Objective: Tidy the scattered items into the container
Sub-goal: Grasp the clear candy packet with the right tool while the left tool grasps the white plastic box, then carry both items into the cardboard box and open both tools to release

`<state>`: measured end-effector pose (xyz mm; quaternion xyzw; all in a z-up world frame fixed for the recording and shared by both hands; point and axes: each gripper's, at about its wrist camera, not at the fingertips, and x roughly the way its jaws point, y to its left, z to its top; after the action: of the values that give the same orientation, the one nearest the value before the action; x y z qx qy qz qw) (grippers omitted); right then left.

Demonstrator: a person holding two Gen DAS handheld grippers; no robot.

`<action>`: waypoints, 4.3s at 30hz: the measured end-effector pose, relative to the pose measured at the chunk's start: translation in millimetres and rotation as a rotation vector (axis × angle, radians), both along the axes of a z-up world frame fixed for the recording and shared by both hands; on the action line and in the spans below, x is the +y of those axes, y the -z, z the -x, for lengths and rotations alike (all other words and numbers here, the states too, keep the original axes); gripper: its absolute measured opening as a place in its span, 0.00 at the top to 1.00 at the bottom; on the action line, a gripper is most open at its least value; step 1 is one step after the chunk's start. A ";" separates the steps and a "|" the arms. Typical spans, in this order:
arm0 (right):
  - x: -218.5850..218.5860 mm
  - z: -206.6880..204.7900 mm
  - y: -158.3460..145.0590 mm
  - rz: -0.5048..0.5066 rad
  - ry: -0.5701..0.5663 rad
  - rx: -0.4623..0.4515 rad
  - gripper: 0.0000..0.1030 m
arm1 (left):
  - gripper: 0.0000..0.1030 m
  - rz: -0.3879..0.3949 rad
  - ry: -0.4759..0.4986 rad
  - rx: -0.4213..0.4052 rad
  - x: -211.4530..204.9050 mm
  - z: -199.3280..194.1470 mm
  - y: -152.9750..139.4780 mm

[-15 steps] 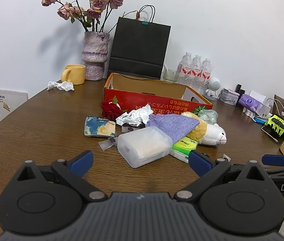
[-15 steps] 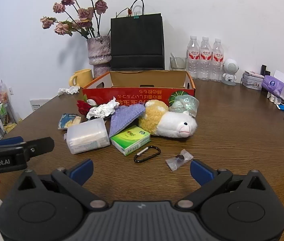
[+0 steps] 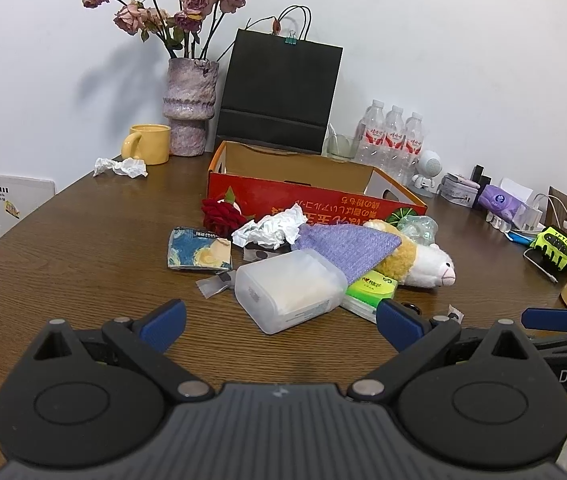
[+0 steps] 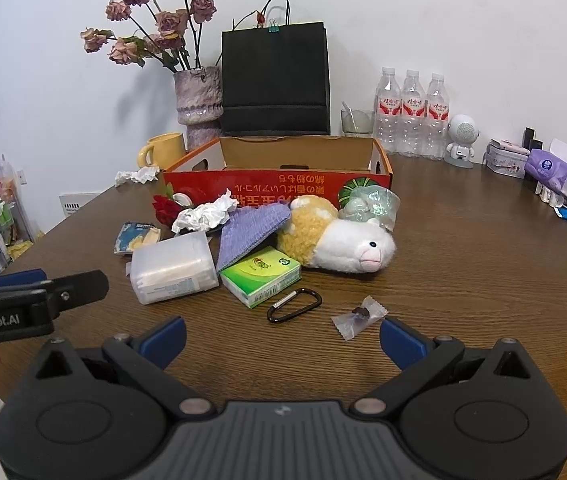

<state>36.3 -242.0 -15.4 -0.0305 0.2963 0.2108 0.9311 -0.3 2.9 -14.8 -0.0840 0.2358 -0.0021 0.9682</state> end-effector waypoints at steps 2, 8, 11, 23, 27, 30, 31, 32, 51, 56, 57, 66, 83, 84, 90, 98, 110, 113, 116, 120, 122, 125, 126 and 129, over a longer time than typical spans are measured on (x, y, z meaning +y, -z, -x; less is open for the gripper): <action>0.0 -2.6 1.7 0.001 0.000 0.007 0.00 | 0.00 0.001 0.001 0.007 -0.2 -2.9 1.0; -4.6 -22.5 15.6 0.022 0.036 0.032 0.00 | 0.00 -0.008 0.043 0.058 4.0 -26.8 8.2; -10.1 -39.7 25.9 0.037 0.070 0.059 0.03 | 0.00 -0.059 0.096 0.078 2.6 -47.0 11.0; -13.7 -87.4 48.7 0.066 0.087 0.120 0.27 | 0.00 -0.237 0.235 0.153 -2.4 -120.3 37.4; -9.4 -94.3 51.0 0.090 0.097 0.117 0.34 | 0.00 -0.237 0.252 0.169 -3.9 -131.4 43.6; -8.7 -95.9 49.7 0.088 0.089 0.110 0.53 | 0.07 -0.234 0.270 0.167 -5.8 -134.1 47.2; -8.9 -95.8 49.3 0.090 0.086 0.108 0.57 | 0.12 -0.243 0.276 0.159 -7.3 -133.0 47.1; -9.4 -95.4 49.2 0.088 0.080 0.108 0.64 | 0.12 -0.248 0.278 0.155 -7.9 -132.4 47.0; -15.9 -120.3 39.6 -0.004 0.148 0.113 0.57 | 0.27 -0.212 0.242 0.107 -3.9 -115.8 45.5; -7.6 -132.6 50.1 0.072 0.170 0.105 0.79 | 0.30 -0.216 0.235 0.088 -4.4 -111.7 44.9; -10.7 -130.9 50.7 0.058 0.158 0.107 0.81 | 0.31 -0.214 0.233 0.082 -4.2 -110.7 44.3; -34.1 -104.4 47.0 -0.009 0.134 0.086 1.00 | 0.34 -0.184 0.203 0.008 -2.5 -90.8 33.4; -8.8 -138.2 53.6 0.074 0.171 0.100 0.85 | 0.34 -0.161 0.175 -0.010 1.8 -81.5 33.0; -10.8 -135.9 53.8 0.062 0.153 0.104 0.85 | 0.34 -0.158 0.174 -0.016 2.5 -80.5 32.0; -30.6 -111.3 52.2 0.006 0.140 0.104 0.86 | 0.36 -0.151 0.169 -0.071 4.6 -76.2 19.9; -40.3 -101.7 19.0 -0.076 0.103 0.023 0.86 | 0.36 -0.151 0.163 -0.127 5.1 -78.0 2.2; 25.9 -213.2 -45.9 -0.135 -0.051 -0.114 0.86 | 0.36 -0.110 0.114 -0.287 12.5 -193.5 -68.7; 49.9 -259.9 -32.4 -0.115 -0.032 -0.062 0.86 | 0.36 -0.066 0.089 -0.192 19.2 -251.2 -52.3; 63.5 -302.5 -11.0 -0.096 -0.003 0.008 0.86 | 0.36 -0.034 0.081 -0.111 24.4 -292.1 -28.8; 75.3 -334.4 10.7 -0.049 -0.023 0.068 0.85 | 0.35 -0.041 0.101 -0.036 31.1 -316.6 -4.6; 81.5 -341.7 18.7 -0.017 -0.035 0.091 0.82 | 0.35 -0.043 0.104 -0.008 34.4 -323.0 2.7; 85.1 -341.2 24.3 0.009 -0.053 0.114 0.37 | 0.11 -0.033 0.121 -0.011 36.9 -322.9 2.6; 85.2 -337.8 23.8 0.010 -0.059 0.107 0.27 | 0.00 -0.038 0.124 -0.025 35.4 -320.5 0.2; 88.0 -329.4 17.9 0.023 -0.081 0.096 0.03 | 0.00 -0.086 0.128 -0.061 29.8 -313.1 -7.3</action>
<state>365.7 -154.0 -33.3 -0.0430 0.3414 0.2463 0.9061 312.8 32.7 -7.5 -0.0269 0.2108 -0.0566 0.9755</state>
